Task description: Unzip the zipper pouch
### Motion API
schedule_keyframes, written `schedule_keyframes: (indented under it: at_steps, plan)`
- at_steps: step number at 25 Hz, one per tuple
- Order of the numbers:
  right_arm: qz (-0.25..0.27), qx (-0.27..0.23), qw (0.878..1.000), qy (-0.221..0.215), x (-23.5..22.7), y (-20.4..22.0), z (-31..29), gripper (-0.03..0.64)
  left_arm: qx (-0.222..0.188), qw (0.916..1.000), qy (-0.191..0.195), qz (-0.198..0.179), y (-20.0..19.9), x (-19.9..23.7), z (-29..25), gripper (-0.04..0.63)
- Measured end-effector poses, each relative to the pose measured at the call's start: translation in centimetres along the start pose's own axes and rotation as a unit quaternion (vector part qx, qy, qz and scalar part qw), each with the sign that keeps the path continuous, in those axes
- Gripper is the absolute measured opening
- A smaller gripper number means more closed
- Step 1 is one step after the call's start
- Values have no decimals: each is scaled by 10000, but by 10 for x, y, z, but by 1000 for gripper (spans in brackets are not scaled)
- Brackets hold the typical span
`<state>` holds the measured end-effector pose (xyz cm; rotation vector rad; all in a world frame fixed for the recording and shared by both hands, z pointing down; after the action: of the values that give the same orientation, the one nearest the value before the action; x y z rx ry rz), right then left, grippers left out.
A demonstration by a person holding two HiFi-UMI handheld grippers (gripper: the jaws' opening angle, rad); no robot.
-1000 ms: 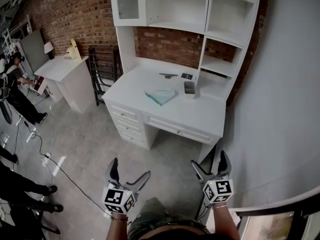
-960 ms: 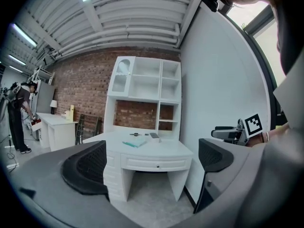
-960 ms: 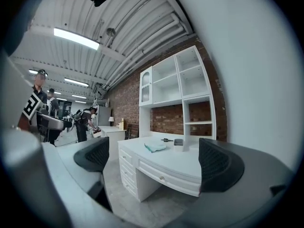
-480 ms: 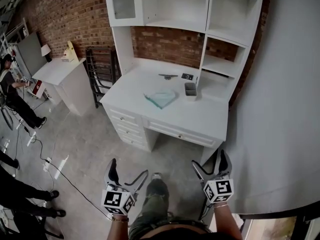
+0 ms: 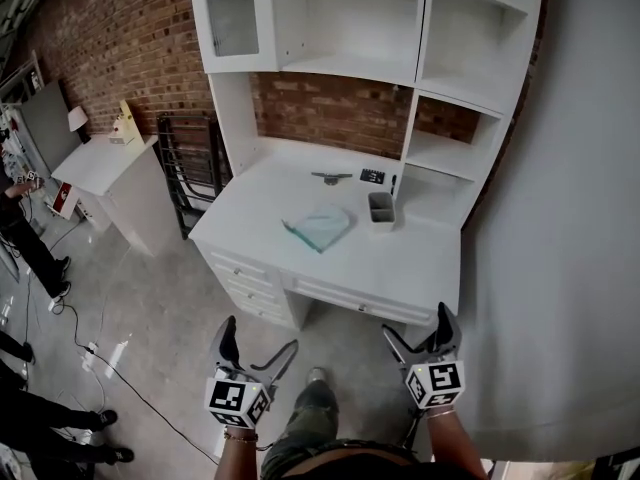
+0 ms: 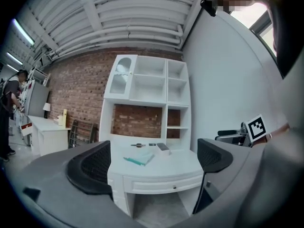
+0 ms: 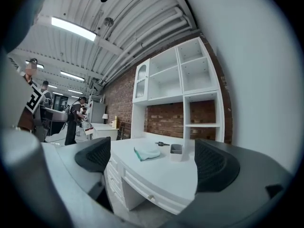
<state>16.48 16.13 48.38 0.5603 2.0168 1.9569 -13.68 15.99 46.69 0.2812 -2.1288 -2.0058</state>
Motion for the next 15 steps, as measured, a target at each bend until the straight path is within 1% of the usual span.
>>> schedule_keyframes:
  at_steps: [7, 11, 15]
  plan:
    - [-14, 192, 9996, 206, -35, -1, -68, 543, 87, 9999, 13, -67, -9, 31, -75, 566]
    - [-28, 235, 9994, 250, -54, -3, -107, 541, 148, 9999, -37, -68, -13, 54, -115, 566]
    - [26, 258, 9993, 272, -69, -6, -144, 532, 140, 9998, 10, -171, -20, 69, -156, 566]
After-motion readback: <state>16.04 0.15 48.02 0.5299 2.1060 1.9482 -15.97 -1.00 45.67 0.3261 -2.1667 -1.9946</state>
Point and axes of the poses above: the fingertips, and each gripper's own axes: z backward along the fingers, x to its left, y out of its underside, the point moved 2 cm from there along z, backward along the fingers, and after that the axes turned 13 degrees about -y, right-handed, at the moved point
